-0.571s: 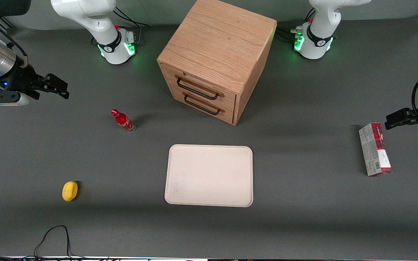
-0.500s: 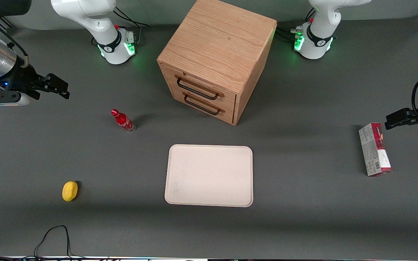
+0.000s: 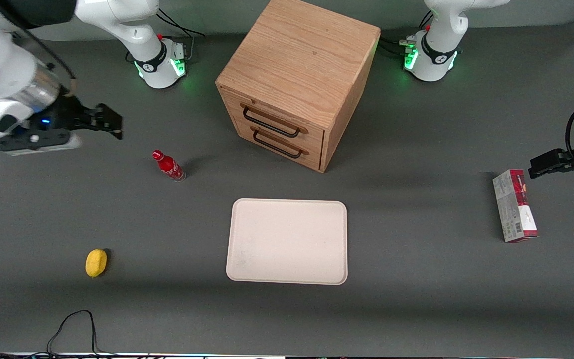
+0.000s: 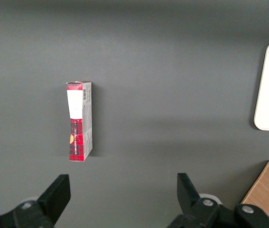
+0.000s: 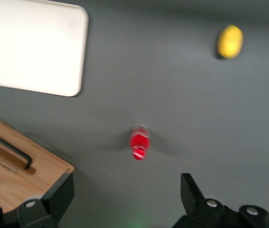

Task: Open upper drawer
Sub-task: 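Move the right gripper toward the upper drawer's black handle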

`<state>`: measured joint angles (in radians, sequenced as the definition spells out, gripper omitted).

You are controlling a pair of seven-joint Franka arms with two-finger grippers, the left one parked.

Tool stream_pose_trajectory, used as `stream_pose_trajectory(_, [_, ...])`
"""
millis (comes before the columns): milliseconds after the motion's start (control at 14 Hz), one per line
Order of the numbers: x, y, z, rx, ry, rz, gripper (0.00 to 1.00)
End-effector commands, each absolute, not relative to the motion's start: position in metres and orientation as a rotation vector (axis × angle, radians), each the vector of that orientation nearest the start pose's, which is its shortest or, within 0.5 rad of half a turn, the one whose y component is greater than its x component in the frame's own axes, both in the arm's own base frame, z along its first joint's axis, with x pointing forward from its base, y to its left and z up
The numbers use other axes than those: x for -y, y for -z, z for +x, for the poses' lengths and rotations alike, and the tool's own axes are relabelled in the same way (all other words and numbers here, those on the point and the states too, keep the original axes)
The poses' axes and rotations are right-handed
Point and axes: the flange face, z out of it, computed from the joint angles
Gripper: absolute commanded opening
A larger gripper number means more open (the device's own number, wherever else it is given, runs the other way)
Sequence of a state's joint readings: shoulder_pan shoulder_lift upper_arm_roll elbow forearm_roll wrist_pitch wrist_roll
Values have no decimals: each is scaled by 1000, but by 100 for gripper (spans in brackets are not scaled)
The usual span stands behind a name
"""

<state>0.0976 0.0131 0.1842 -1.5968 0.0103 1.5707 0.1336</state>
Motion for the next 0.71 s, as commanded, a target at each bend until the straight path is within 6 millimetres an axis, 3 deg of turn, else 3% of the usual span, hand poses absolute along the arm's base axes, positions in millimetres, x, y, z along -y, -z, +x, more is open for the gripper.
stream_pose_trajectory(0, [-228, -595, 543, 459, -113, -3050, 100])
stream_pose_trajectory(143, [-296, -598, 515, 668, -112, -2999, 100])
stream_pose_trajectory(286, [-343, -592, 489, 945, -128, -2917, 100])
stream_pose_trajectory(357, [-360, -589, 477, 1107, -136, -2851, 100])
stream_pose_trajectory(500, [-390, -579, 458, 1227, -176, -2776, 100])
stream_pose_trajectory(643, [-398, -559, 462, 1288, -240, -2713, 100])
